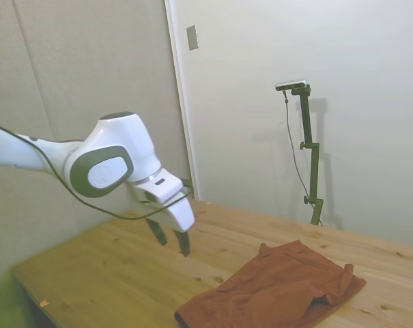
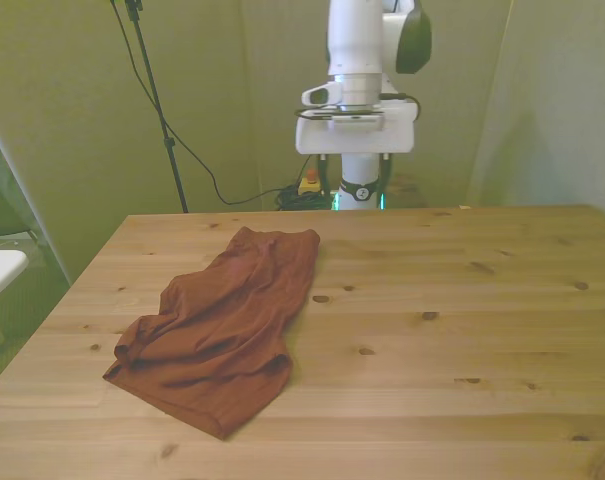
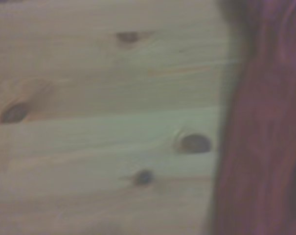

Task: Unfold the shorts

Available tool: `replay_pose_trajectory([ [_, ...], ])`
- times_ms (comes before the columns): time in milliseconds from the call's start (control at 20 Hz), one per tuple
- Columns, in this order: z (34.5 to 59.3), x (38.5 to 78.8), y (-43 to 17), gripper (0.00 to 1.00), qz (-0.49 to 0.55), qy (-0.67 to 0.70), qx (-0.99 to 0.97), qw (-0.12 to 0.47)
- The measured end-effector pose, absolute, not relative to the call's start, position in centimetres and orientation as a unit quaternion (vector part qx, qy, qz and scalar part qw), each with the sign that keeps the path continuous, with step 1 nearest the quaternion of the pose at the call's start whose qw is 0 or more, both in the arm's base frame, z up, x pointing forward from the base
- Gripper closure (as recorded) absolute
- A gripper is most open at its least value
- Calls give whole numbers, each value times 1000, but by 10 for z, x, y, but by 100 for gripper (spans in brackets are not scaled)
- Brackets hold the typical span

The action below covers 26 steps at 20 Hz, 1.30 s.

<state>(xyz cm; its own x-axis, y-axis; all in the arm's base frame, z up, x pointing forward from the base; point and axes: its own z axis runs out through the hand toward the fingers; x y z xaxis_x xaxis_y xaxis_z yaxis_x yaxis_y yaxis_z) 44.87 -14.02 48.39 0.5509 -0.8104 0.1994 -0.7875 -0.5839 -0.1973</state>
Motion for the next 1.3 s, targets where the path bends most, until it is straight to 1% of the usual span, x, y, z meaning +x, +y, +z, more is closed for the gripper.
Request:
replay_pose_trajectory([
  [150, 489, 473, -205, 0, -161, 479, -862, 41],
  [300, 490, 492, -258, 0, -186, 508, -840, 37],
  [350, 489, 498, -271, 0, -192, 516, -834, 35],
  [400, 481, 515, -290, 0, -194, 522, -830, 28],
  [600, 484, 525, -301, 0, -219, 523, -823, 23],
  [750, 477, 535, -332, 0, -244, 538, -807, 11],
  [850, 467, 541, -357, 0, -249, 558, -791, 12],
  [1000, 443, 553, -391, 0, -249, 578, -777, 23],
  [1300, 402, 580, -425, 0, -246, 598, -762, 42],
])
